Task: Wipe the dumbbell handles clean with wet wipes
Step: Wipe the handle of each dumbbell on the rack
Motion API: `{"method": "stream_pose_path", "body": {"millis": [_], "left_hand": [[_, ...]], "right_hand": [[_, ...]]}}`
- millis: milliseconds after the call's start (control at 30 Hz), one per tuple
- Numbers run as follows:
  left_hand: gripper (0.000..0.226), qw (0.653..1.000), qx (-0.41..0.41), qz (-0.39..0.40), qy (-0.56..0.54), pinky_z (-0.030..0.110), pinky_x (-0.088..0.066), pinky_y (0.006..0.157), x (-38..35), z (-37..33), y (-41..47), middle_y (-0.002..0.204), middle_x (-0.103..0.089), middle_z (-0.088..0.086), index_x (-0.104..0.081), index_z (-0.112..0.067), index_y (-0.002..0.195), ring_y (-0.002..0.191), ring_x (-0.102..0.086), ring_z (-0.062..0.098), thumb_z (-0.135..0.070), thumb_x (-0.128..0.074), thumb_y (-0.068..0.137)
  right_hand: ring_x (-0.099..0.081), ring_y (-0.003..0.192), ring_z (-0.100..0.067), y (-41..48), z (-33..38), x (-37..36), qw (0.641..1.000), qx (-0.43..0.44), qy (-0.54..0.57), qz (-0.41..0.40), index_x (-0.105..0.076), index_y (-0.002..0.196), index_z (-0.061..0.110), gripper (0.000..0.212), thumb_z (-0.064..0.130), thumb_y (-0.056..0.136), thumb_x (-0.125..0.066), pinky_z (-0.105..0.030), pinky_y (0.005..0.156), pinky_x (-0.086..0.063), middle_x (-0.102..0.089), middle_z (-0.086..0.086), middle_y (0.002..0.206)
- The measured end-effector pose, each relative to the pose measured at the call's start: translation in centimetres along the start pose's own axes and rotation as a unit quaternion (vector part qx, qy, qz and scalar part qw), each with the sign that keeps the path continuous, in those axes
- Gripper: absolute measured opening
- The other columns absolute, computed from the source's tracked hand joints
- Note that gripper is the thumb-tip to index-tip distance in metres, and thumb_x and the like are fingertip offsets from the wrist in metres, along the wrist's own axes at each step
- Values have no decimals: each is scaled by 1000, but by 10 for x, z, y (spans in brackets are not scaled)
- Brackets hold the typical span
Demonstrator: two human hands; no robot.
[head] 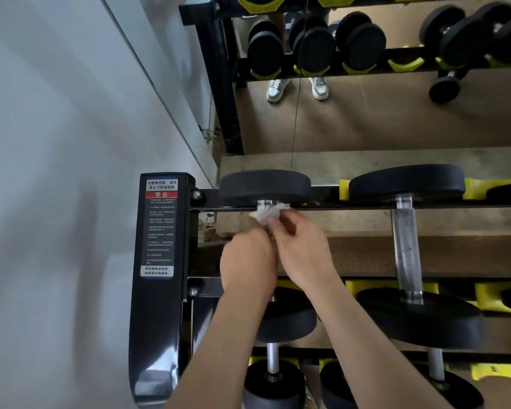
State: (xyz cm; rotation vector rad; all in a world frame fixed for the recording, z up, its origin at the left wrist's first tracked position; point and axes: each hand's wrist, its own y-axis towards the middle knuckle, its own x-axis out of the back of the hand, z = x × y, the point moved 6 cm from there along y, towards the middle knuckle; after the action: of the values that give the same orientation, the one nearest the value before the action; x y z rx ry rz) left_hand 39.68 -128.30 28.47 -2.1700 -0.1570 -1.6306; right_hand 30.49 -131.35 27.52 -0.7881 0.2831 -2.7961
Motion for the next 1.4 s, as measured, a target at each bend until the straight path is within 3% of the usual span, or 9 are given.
{"method": "stream_pose_path", "body": {"millis": [100, 333, 467, 567, 700, 1033, 1233, 1333, 1400], "left_hand": [[50, 990, -78, 0, 119, 27, -38, 62, -10, -6, -24, 106, -66, 6, -23, 2, 144, 89, -68, 21, -8, -40, 98], [21, 989, -53, -28, -138, 22, -34, 67, 4, 11, -33, 81, -57, -7, -53, -15, 115, 67, -48, 11, -14, -50, 95], [33, 990, -26, -64, -123, 33, -47, 91, -18, 12, -80, 110, -64, -8, -59, -23, 116, 100, -57, 12, -38, -36, 98], [36, 983, -28, -140, -118, 47, -48, 93, -26, 13, -98, 113, -66, 0, -69, -18, 108, 104, -60, 22, -38, -45, 92], [28, 964, -50, -217, -145, 43, -48, 90, -24, 16, -103, 105, -67, -4, -72, -19, 96, 98, -58, 18, -35, -51, 91], [30, 945, -70, -294, -122, 38, -48, 78, -27, 15, -104, 88, -67, -3, -70, -16, 78, 84, -59, 19, -34, -51, 92], [27, 940, -80, -311, -112, 36, -47, 80, -26, 15, -106, 87, -67, -5, -72, -18, 79, 84, -60, 17, -33, -52, 91], [26, 945, -70, -296, -119, 36, -47, 81, -27, 16, -104, 89, -67, -5, -72, -19, 81, 86, -60, 19, -35, -53, 90], [25, 948, -66, -284, -125, 37, -47, 81, -26, 17, -104, 90, -67, -5, -71, -19, 83, 88, -60, 19, -35, -53, 90]], "right_hand": [[-61, 87, -10, -11, -2, 0, 997, 7, -76, 23, -67, 105, 20, 31, 44, 97, -49, -26, 75, -48, -67, 5, 94], [-59, 101, -22, 32, 3, -38, 991, -62, -86, 83, -51, 119, 6, 50, 50, 97, -44, -30, 80, -46, -62, -10, 112], [-59, 92, -18, 16, 3, -31, 986, -11, -132, 101, -47, 124, 9, 44, 45, 101, -34, -24, 66, -41, -62, -10, 111], [-65, 87, -22, -8, 6, -12, 938, 119, -322, 40, -50, 122, 15, 25, 23, 98, -49, -27, 65, -48, -65, -6, 100], [-58, 99, -25, -13, 11, -6, 882, 356, -307, -33, -66, 112, 8, 33, 8, 80, -60, -31, 77, -53, -68, -6, 111], [-50, 116, -23, -28, -1, -25, 671, 627, -348, 191, -71, 107, 14, 27, 17, 88, -53, -37, 91, -47, -67, 0, 117], [-51, 113, -24, 12, 21, -11, 776, 546, -309, 68, -70, 109, 7, 37, 9, 83, -45, -40, 79, -56, -68, -4, 118], [-58, 108, -27, -19, -5, -26, 824, 493, -223, 170, -70, 106, 2, 36, 7, 85, -42, -43, 85, -54, -67, -12, 113], [-57, 110, -23, -31, -11, -29, 787, 509, -214, 277, -71, 110, 6, 44, 15, 89, -34, -42, 89, -52, -66, -9, 116]]}}
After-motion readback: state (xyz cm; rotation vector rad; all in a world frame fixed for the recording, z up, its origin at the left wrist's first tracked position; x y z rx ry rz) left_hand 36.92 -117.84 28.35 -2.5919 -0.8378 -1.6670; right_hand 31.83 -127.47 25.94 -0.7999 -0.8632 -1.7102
